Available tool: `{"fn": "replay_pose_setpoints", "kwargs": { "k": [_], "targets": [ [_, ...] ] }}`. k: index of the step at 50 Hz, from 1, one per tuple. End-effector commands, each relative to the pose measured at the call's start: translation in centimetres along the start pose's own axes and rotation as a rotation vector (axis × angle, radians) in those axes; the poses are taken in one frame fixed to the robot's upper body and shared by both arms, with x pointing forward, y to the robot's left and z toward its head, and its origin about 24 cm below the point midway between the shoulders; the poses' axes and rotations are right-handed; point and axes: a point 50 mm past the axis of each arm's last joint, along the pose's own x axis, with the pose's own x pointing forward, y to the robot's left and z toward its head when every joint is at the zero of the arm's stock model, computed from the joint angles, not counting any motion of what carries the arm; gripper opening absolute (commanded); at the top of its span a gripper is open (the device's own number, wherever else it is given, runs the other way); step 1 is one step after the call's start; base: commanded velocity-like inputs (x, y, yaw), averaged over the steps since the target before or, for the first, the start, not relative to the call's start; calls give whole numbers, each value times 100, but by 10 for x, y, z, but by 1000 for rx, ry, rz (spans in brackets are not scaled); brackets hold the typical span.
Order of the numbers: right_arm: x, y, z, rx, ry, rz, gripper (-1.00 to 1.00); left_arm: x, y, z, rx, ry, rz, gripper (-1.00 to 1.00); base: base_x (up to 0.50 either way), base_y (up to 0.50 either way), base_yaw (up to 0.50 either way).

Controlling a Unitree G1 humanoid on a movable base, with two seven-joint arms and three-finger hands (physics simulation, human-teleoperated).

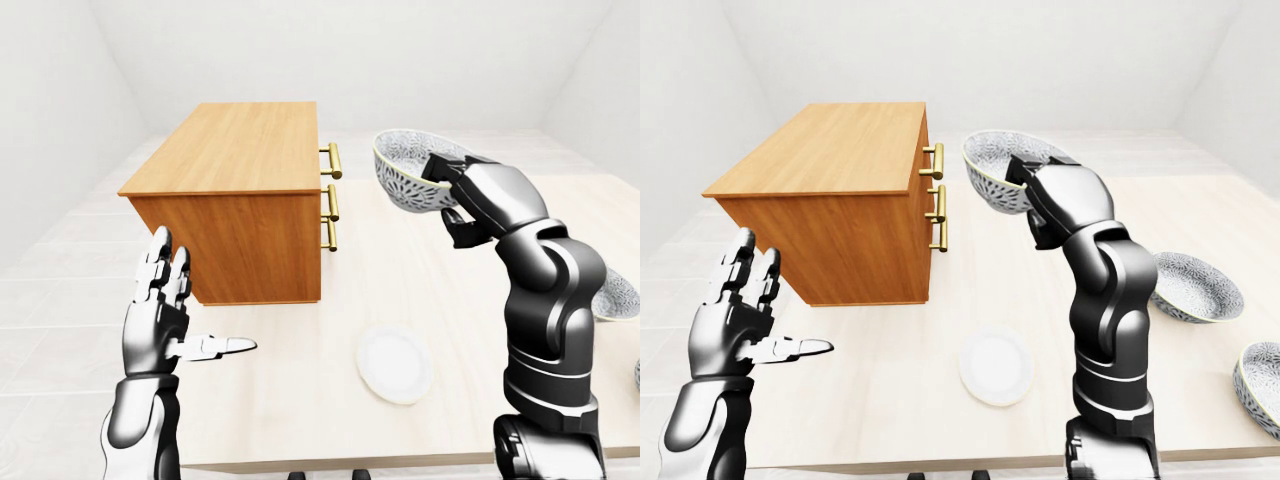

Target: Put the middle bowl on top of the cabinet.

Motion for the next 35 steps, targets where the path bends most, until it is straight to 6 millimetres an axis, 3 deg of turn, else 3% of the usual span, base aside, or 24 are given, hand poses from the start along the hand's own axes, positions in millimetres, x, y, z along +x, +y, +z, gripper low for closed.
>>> {"fn": "replay_pose_setpoints", "kwargs": {
  "k": [1,19,35],
  "targets": [
    [28,-20,11,-14,-44,-21,-100,0,2,-3,-3,9,1,100,0,0,0],
    [72,-58,20,-19,-55,-77,-100,-2,4,-8,-4,13,4,100,0,0,0],
    [83,-82,37,-23,-97,-121,-100,-4,7,-11,10,10,21,100,0,0,0]
  ]
}}
